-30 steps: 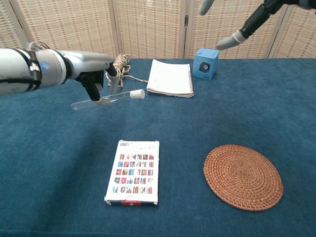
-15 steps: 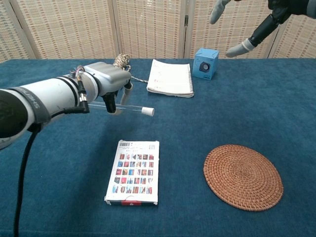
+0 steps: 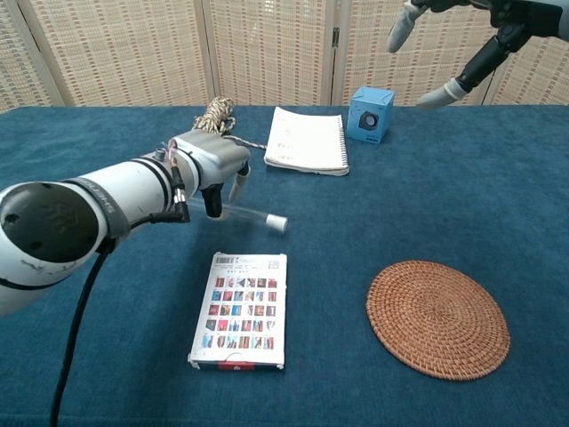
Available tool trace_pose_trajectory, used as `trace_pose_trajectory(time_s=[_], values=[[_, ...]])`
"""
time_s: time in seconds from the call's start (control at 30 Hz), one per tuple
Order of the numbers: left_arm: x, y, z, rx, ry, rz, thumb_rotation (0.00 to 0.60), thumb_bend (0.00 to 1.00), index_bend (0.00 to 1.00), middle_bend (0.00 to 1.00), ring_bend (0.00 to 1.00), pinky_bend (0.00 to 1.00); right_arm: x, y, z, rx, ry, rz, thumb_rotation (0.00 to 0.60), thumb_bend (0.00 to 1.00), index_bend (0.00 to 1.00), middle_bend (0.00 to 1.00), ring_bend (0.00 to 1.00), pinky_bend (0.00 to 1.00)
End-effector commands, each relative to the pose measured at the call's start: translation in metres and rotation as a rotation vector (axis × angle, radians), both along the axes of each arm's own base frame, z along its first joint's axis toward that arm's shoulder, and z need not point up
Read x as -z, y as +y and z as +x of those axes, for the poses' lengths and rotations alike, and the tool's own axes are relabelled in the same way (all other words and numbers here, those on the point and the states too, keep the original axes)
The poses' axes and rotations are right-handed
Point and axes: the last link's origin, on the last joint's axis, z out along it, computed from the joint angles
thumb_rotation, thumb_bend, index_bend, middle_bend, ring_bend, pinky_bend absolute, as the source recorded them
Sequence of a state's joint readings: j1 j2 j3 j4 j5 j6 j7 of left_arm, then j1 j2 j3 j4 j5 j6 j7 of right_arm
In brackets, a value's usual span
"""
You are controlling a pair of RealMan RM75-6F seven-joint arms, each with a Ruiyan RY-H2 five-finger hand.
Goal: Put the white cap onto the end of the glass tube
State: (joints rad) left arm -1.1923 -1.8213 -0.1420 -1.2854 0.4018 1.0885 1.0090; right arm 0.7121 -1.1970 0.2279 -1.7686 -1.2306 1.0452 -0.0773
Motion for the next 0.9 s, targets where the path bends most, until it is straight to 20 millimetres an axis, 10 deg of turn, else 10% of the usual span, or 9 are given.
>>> trace_pose_trajectory(time_s=[0.03, 0.27, 0.47, 0.73, 0.9], values=[[0.003, -0.001, -0.002, 0.001, 0.008, -0.007, 0.600, 0.36, 0.45, 1.00, 1.00, 1.00, 0.000, 0.000, -0.001, 0.002, 0.001, 0.001, 0.600, 0.12, 0.33, 0.21, 0.00, 0.00], [-0.009, -0.002, -0.002, 0.000, -0.052, 0.003, 0.600, 0.36, 0.28, 0.98, 1.00, 1.00, -0.005, -0.001, -0.006, 0.023, -0.001, -0.008, 0.600, 0.12, 0.33, 0.21, 0.00, 0.00], [-0.065, -0.008, -0.005, -0.001, -0.224, 0.052, 0.600, 0.36, 0.20, 0.96, 0.99, 1.00, -0.019, 0.003, -0.018, 0.043, 0.044, -0.023, 0.600, 0.12, 0.33, 0.21, 0.00, 0.00], [-0.139, -0.033, -0.055, -0.001, -0.368, 0.157, 0.600, 0.36, 0.21, 0.78, 0.77, 0.98, -0.042, 0.027, -0.060, 0.151, 0.098, -0.012, 0.600, 0.31, 0.33, 0.24, 0.01, 0.04], [-0.170, -0.054, -0.094, 0.002, -0.396, 0.213, 0.600, 0.36, 0.22, 0.61, 0.60, 0.79, -0.051, 0.045, -0.086, 0.186, 0.115, -0.033, 0.600, 0.35, 0.33, 0.28, 0.09, 0.18]])
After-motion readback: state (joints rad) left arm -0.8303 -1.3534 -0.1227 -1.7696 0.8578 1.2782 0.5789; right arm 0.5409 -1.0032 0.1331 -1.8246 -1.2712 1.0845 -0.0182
